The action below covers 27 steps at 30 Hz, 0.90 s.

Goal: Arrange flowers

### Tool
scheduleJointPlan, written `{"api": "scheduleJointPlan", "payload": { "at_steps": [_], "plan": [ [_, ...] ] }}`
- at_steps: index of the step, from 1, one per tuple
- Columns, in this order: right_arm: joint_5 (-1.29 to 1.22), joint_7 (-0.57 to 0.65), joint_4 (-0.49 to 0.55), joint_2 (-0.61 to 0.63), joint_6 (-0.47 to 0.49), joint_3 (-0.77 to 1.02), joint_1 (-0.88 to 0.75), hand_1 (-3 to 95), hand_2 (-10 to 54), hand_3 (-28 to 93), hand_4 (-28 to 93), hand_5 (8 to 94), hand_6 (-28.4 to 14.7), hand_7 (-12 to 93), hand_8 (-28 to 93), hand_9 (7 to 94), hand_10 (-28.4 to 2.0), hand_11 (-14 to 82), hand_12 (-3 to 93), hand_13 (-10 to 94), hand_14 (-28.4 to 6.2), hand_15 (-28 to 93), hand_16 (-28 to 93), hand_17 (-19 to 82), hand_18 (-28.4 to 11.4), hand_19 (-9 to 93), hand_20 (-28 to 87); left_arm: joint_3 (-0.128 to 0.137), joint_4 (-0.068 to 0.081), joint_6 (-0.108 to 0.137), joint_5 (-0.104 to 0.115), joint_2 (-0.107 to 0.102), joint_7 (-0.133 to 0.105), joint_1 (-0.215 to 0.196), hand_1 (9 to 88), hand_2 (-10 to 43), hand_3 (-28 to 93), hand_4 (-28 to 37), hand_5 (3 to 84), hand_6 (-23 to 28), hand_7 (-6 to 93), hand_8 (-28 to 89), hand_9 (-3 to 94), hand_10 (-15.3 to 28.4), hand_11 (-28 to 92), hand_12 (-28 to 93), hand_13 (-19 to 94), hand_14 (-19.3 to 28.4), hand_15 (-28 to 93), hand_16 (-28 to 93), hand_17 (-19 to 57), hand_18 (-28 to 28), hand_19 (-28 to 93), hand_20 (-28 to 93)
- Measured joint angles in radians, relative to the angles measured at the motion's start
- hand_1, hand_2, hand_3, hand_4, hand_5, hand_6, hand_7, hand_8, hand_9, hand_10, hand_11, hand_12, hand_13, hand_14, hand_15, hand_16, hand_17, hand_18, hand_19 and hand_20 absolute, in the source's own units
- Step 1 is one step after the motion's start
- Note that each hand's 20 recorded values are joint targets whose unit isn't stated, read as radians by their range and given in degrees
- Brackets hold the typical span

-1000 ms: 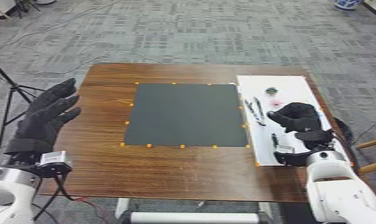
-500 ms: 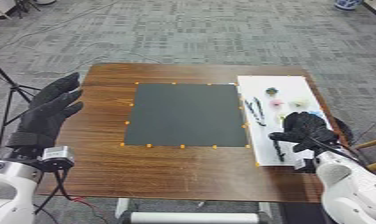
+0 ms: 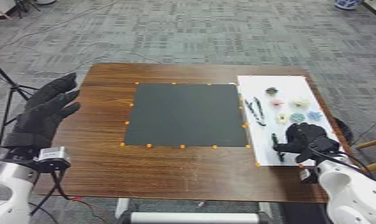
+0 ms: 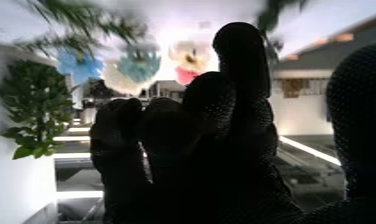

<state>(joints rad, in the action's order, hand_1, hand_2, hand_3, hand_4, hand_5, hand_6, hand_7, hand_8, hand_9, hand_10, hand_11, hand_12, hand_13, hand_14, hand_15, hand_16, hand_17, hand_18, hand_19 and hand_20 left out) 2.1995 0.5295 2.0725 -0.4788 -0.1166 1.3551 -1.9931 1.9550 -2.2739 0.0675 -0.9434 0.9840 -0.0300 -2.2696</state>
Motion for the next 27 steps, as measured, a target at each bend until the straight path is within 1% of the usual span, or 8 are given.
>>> {"api": "scheduleJointPlan", "payload": {
  "at_steps": [6,11,15,16,18,19,23,27],
  "plan": [
    [0.000,0.003,-0.021,-0.001,0.011,-0.034,0.005,25.0,-9.5,70,-28,69.6,1.7,60,-20,70.9,-11.5,61.7,45.7,65,-11.8,82,37,33,-21.8,88,49,0.000,0.001,-0.001,0.003,-0.002,-0.001,0.000,27.8,-9.4,69,-26.0,20.7,2.0,21.6,-10,13.0,8.5,20,21,5,11.2,38,-4,-11.3,17.3,39,8],
    [0.005,0.007,-0.028,-0.001,0.019,-0.075,0.044,21.9,-9.5,78,-28,70.0,1.8,60,-20,71.0,-11.5,61.8,45.3,66,-11.6,82,36,33,-21.9,88,49,0.000,0.001,-0.001,0.004,-0.006,-0.002,0.001,27.7,-9.4,69,-26.0,20.7,1.9,21.7,-10,13.0,8.6,20,21,5,11.2,38,-4,-11.2,17.3,39,8],
    [0.023,0.024,-0.040,0.006,0.028,-0.142,0.108,25.5,-9.5,83,-28,72.9,2.4,60,-20,72.9,-11.3,62.1,45.0,68,-11.2,82,36,34,-22.0,88,48,0.000,0.001,-0.001,0.004,-0.008,-0.004,0.001,27.7,-9.2,69,-26.0,20.8,1.9,21.7,-10,13.1,8.6,20,21,5,11.2,38,-4,-11.2,17.3,39,8],
    [0.031,0.030,-0.044,0.008,0.032,-0.163,0.127,26.1,-9.5,83,-28,73.4,2.4,59,-18,73.6,-11.3,62.0,45.1,68,-11.1,82,36,34,-22.0,88,48,0.000,0.001,-0.002,0.004,-0.009,-0.004,0.001,27.7,-9.3,69,-25.9,20.8,1.9,21.7,-10,13.1,8.6,20,21,5,11.2,38,-4,-11.2,17.3,39,8],
    [0.045,0.039,-0.050,0.012,0.051,-0.197,0.164,28.9,-9.5,82,-28,73.6,1.7,56,0,74.8,-11.1,62.0,45.2,69,-10.9,82,37,35,-22.1,89,48,0.000,0.001,-0.002,0.004,-0.010,-0.004,0.001,27.7,-9.2,69,-25.9,20.8,1.9,21.6,-10,13.1,8.6,20,21,5,11.2,38,-4,-11.2,17.3,39,8],
    [0.049,0.042,-0.051,0.012,0.069,-0.208,0.179,30.2,-9.5,82,-28,73.6,1.5,56,4,75.4,-11.0,62.0,45.2,70,-10.8,82,37,35,-22.1,89,48,0.000,0.001,-0.003,0.004,-0.010,-0.004,0.001,27.7,-9.3,69,-25.9,20.8,1.9,21.6,-10,13.1,8.6,20,21,5,11.2,38,-4,-11.2,17.3,39,8],
    [0.057,0.042,-0.053,0.008,0.176,-0.236,0.237,38.8,-9.5,82,-28,75.9,0.6,58,8,78.2,-10.5,61.9,45.6,72,-10.4,83,37,36,-21.8,90,47,0.001,0.002,-0.003,0.005,-0.011,-0.003,0.001,27.7,-9.2,69,-26.0,20.8,1.9,21.5,-10,13.1,8.5,19,21,5,11.2,38,-4,-11.2,17.3,39,8],
    [0.056,0.034,-0.046,-0.001,0.248,-0.248,0.274,39.6,-9.5,86,-28,77.5,0.6,56,13,79.9,-9.8,62.3,46.3,73,-10.0,83,38,38,-22.2,91,47,0.006,0.000,-0.003,0.005,-0.011,-0.004,-0.003,27.7,-9.1,69,-25.9,20.8,1.9,21.6,-10,13.1,8.5,19,21,5,11.2,38,-4,-11.2,17.3,39,8]
  ]
}}
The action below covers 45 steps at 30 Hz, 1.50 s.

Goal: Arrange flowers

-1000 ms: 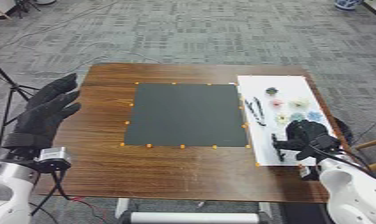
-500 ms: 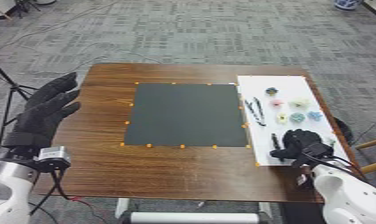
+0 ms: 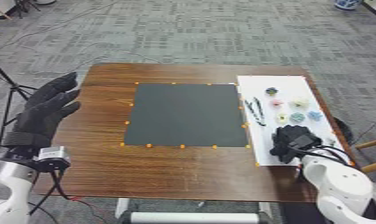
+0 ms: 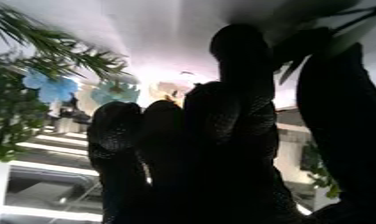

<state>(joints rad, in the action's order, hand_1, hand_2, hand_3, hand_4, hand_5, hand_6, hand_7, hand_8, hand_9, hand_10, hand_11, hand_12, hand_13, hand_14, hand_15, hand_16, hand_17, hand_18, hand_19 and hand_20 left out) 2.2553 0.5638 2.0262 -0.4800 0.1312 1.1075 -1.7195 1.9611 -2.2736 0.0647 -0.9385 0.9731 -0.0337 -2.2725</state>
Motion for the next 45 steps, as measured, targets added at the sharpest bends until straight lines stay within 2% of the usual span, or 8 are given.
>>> {"api": "scheduleJointPlan", "payload": {
  "at_steps": [5,16,27,30,34,38,41,45],
  "plan": [
    [-0.008,-0.019,0.003,-0.013,-0.001,0.001,-0.002,37.4,-9.5,88,-20,78.6,0.6,57,18,81.7,-9.9,64.1,47.8,75,-9.6,85,39,39,-22.6,93,48,0.011,-0.004,0.001,0.000,0.001,-0.001,-0.012,27.7,-9.0,69,-26.0,20.8,1.9,21.6,-10,13.1,8.6,20,21,5,11.1,38,-4,-11.2,17.3,39,8],
    [-0.013,-0.014,-0.024,0.007,-0.196,-0.087,0.024,35.7,-9.5,89,-14,81.4,-0.3,55,23,84.3,-9.6,64.2,48.0,79,-9.1,85,39,43,-22.7,93,52,0.029,-0.008,0.008,0.001,-0.001,-0.002,-0.012,27.7,-9.0,70,-26.0,20.8,1.9,21.7,-10,13.1,8.6,20,21,5,11.1,38,-4,-11.2,17.3,39,8],
    [-0.003,0.006,-0.012,0.024,-0.302,-0.084,0.078,35.8,-9.5,88,-13,81.6,-0.6,55,24,84.5,-9.7,64.0,48.4,79,-9.2,85,40,43,-22.7,93,52,0.033,-0.010,0.017,0.001,-0.002,-0.004,-0.012,27.6,-9.2,70,-26.0,21.1,1.9,21.8,-10,13.3,8.7,20,20,5,11.2,38,-4,-11.2,17.4,39,8],
    [-0.007,0.010,-0.014,0.025,-0.333,-0.132,0.142,35.7,-9.5,88,-13,81.6,-0.6,55,25,84.5,-9.6,64.0,48.5,79,-9.3,85,40,43,-22.7,93,52,0.045,-0.011,0.019,0.004,-0.008,0.000,-0.016,27.6,-9.3,70,-26.2,21.2,1.9,21.7,-10,13.3,8.6,20,20,5,11.2,38,-4,-11.2,17.4,39,8],
    [-0.024,0.007,-0.049,0.012,-0.365,-0.363,0.345,35.7,-9.5,88,-13,81.6,-0.6,55,25,84.5,-9.6,63.9,48.5,79,-9.2,85,40,43,-22.7,93,52,0.087,-0.012,0.014,0.013,-0.035,0.015,-0.024,27.2,-9.4,71,-26.4,21.3,2.0,21.5,-10,13.3,8.6,20,20,5,11.2,38,-4,-11.2,17.4,39,8],
    [-0.045,-0.007,-0.126,-0.074,-0.372,-0.555,0.534,35.8,-9.5,88,-13,81.7,-0.6,55,24,84.6,-9.7,63.9,48.5,79,-9.3,85,40,43,-22.8,93,52,0.106,-0.001,0.000,0.020,-0.089,0.038,-0.005,27.2,-9.5,71,-26.8,21.2,1.9,21.6,-10,13.2,8.6,20,20,5,11.1,38,-4,-11.2,17.4,39,8],
    [-0.056,-0.013,-0.190,-0.172,-0.372,-0.639,0.638,35.6,-9.5,88,-13,82.1,-0.6,55,24,84.7,-9.7,63.8,48.3,79,-9.3,85,40,43,-22.8,93,52,0.085,0.019,-0.012,0.023,-0.135,0.049,0.043,26.9,-9.5,71,-26.9,21.2,1.8,21.6,-10,13.2,8.6,20,20,5,11.2,38,-4,-11.2,17.3,39,8],
    [-0.070,-0.006,-0.237,-0.303,-0.373,-0.723,0.760,35.5,-9.5,89,-12,82.3,-0.6,54,25,84.8,-9.7,63.7,48.3,79,-9.3,85,40,43,-23.1,93,53,0.025,0.048,-0.020,0.025,-0.178,0.051,0.131,26.6,-9.5,72,-27.5,21.2,1.8,21.7,-10,13.2,8.5,20,20,5,11.3,37,-4,-11.3,17.3,39,8]
  ]
}}
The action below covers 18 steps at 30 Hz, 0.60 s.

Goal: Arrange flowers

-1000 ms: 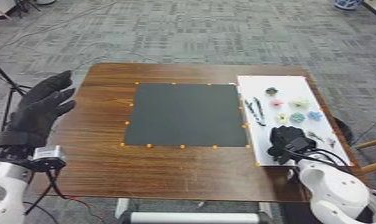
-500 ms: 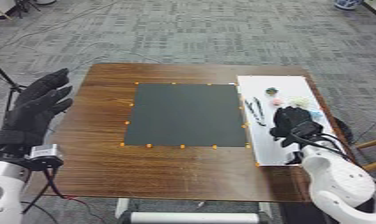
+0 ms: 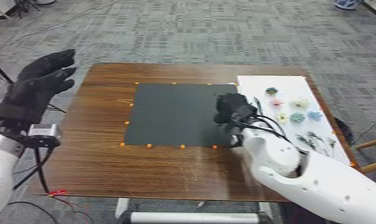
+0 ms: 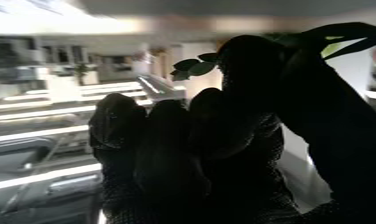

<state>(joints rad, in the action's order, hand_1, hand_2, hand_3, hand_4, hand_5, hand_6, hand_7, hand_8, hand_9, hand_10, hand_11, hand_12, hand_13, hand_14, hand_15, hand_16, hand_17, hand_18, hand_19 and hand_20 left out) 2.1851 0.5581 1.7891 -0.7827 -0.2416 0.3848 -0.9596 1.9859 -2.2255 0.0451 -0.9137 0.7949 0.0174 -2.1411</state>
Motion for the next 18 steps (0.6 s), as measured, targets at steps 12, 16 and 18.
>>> {"api": "scheduleJointPlan", "payload": {
  "at_steps": [12,16,18],
  "plan": [
    [-0.029,0.084,-0.085,-0.305,-0.022,-0.152,0.234,35.3,-9.5,90,-14,83.5,-0.9,52,26,85.6,-9.7,62.8,48.7,80,-9.4,84,40,44,-23.3,93,53,-0.090,0.041,-0.009,0.007,-0.058,-0.003,0.142,26.5,-9.5,73,-28.2,22.0,1.4,22.0,-11,13.7,8.2,20,20,5,10.7,37,-4,-10.8,16.6,38,8],
    [-0.036,0.086,-0.141,-0.365,-0.020,-0.193,0.243,35.0,-9.5,90,-14,83.7,-0.8,52,26,85.7,-9.6,62.6,48.8,80,-9.4,84,40,44,-23.5,93,53,-0.110,0.050,-0.010,0.008,-0.068,-0.004,0.166,26.6,-9.5,73,-28.2,22.3,1.3,22.4,-11,14.0,8.2,20,20,5,10.6,37,-4,-10.7,16.4,37,8],
    [-0.035,0.070,-0.181,-0.396,-0.010,-0.188,0.232,34.9,-9.5,90,-14,83.7,-0.7,52,26,85.7,-9.7,62.5,48.8,80,-9.4,84,40,44,-23.5,93,53,-0.134,0.060,-0.011,0.008,-0.073,-0.004,0.188,26.7,-9.5,73,-28.3,22.5,1.4,22.7,-11,14.0,8.2,20,20,5,10.6,37,-4,-10.6,16.3,37,9]
  ]
}}
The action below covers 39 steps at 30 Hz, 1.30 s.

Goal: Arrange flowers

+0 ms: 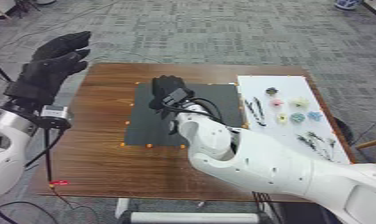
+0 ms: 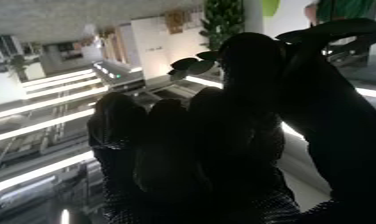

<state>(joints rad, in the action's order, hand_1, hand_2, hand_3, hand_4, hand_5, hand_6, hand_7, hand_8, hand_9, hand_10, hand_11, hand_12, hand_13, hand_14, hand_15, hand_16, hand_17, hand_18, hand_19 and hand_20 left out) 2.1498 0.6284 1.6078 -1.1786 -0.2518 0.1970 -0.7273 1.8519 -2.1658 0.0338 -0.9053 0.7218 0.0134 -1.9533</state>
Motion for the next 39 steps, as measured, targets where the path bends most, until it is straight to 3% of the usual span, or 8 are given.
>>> {"api": "scheduleJointPlan", "payload": {
  "at_steps": [4,10,15,28,39],
  "plan": [
    [0.002,-0.027,-0.056,-0.046,0.026,0.034,-0.038,34.6,-9.5,90,-14,83.7,-0.6,52,26,85.8,-9.6,62.3,48.9,80,-9.3,84,40,44,-23.4,93,53,-0.034,0.013,-0.006,0.001,-0.003,0.000,0.038,26.7,-9.5,73,-28.3,23.0,1.5,23.1,-11,14.3,8.6,20,20,5,10.7,37,-5,-10.4,16.1,37,9],
    [0.003,0.003,-0.067,-0.067,0.035,-0.052,-0.034,34.8,-9.5,90,-15,83.6,-0.2,52,26,85.6,-9.4,62.0,49.0,80,-9.3,84,40,44,-23.4,93,53,-0.036,0.014,-0.021,0.002,-0.003,0.000,0.045,26.9,-9.5,73,-28.3,23.6,1.9,23.3,-11,14.7,9.0,20,20,5,11.2,38,-5,-10.5,16.1,37,9],
    [0.002,0.001,-0.080,-0.090,0.052,-0.054,-0.054,34.7,-9.5,89,-16,83.3,0.2,52,26,85.5,-9.1,61.6,48.9,80,-9.1,83,40,44,-23.3,93,53,-0.053,0.017,-0.030,0.004,-0.003,0.000,0.056,27.2,-9.5,72,-28.3,23.7,1.9,23.9,-11,15.2,9.3,21,20,5,11.4,39,-6,-10.6,16.1,37,8],
    [0.009,-0.001,-0.162,-0.166,0.068,-0.096,-0.052,35.9,-9.5,88,-20,82.0,0.5,52,25,84.7,-8.9,60.8,48.9,79,-8.6,82,40,43,-22.5,93,51,-0.134,0.045,-0.045,0.007,-0.006,0.008,0.132,27.4,-9.5,72,-28.3,23.9,2.2,24.0,-11,15.7,9.8,21,20,5,12.9,41,-7,-11.8,17.1,39,7],
    [0.025,-0.001,-0.201,-0.173,0.081,-0.117,-0.041,36.2,-9.5,89,-21,81.7,0.5,51,24,84.4,-8.7,60.7,48.6,79,-8.5,82,40,43,-22.4,93,51,-0.125,0.044,-0.046,0.008,-0.004,0.007,0.130,27.5,-9.5,71,-28.3,23.5,2.3,22.9,-10,15.3,9.9,20,21,5,13.2,40,-6,-12.3,17.8,40,6]
  ]
}}
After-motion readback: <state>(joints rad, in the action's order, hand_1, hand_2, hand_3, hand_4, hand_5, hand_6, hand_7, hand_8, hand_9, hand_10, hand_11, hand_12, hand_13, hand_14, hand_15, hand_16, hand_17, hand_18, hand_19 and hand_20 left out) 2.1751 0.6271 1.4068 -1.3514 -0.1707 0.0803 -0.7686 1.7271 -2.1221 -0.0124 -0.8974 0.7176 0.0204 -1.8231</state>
